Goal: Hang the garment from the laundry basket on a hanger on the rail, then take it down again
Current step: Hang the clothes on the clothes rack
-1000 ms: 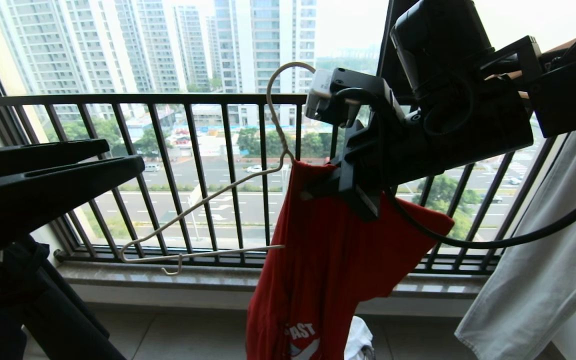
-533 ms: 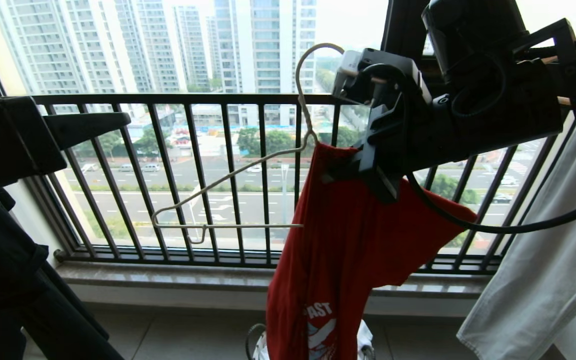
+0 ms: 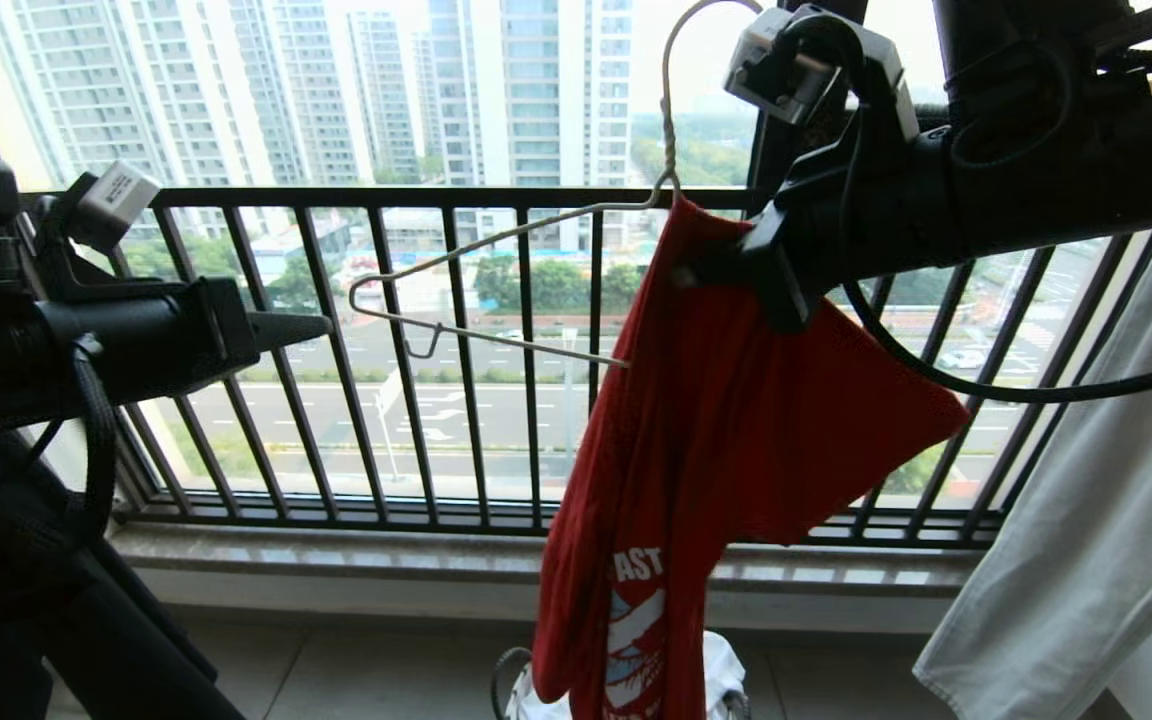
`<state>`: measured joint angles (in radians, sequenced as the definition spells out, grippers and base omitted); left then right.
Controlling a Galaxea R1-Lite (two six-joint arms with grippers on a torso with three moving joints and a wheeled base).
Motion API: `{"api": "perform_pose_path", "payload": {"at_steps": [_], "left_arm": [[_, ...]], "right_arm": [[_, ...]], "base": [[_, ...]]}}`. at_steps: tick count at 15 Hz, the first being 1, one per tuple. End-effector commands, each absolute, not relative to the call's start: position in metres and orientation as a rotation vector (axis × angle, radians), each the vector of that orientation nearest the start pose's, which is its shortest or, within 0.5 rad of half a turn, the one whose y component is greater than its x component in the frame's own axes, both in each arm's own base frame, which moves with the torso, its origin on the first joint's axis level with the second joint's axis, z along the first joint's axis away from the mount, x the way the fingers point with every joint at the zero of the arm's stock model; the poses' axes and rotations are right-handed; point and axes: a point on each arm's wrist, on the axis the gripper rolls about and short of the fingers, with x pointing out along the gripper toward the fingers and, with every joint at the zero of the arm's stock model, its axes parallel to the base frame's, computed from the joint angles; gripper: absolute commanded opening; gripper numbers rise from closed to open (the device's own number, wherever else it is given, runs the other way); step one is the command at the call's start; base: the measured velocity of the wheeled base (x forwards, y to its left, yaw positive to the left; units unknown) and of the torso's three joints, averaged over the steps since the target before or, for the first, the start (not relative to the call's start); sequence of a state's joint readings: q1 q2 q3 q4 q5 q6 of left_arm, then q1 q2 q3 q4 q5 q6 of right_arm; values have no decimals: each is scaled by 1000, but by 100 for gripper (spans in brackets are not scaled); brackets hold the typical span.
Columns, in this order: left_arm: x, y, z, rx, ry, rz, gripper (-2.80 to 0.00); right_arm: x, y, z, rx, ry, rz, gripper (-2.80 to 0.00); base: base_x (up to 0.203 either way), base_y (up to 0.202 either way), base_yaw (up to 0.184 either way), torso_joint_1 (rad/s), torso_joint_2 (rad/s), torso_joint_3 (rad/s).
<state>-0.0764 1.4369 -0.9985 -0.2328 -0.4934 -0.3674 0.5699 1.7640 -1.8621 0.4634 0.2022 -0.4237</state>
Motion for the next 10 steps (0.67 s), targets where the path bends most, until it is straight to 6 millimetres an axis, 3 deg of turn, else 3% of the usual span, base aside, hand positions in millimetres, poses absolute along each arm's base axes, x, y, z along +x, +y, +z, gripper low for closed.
{"api": "perform_pose_path", "payload": {"at_steps": [1, 5, 6, 10], "left_arm": [[260, -30, 252, -416, 381, -527, -280], [239, -37, 255, -420, 388, -651, -280], [232, -42, 255, -414, 388, -680, 0], [200, -67, 260, -421, 400, -815, 0]], "right_arm": [[270, 175, 352, -441, 184, 803, -280], [285, 184, 347, -382, 168, 735, -280], [288, 185, 347, -369, 165, 720, -280], [286, 199, 350, -301, 169, 727, -280]], "base": [[0, 0, 0, 0, 0, 0], [0, 0, 0, 0, 0, 0], [0, 0, 0, 0, 0, 0], [0, 0, 0, 0, 0, 0]]}}
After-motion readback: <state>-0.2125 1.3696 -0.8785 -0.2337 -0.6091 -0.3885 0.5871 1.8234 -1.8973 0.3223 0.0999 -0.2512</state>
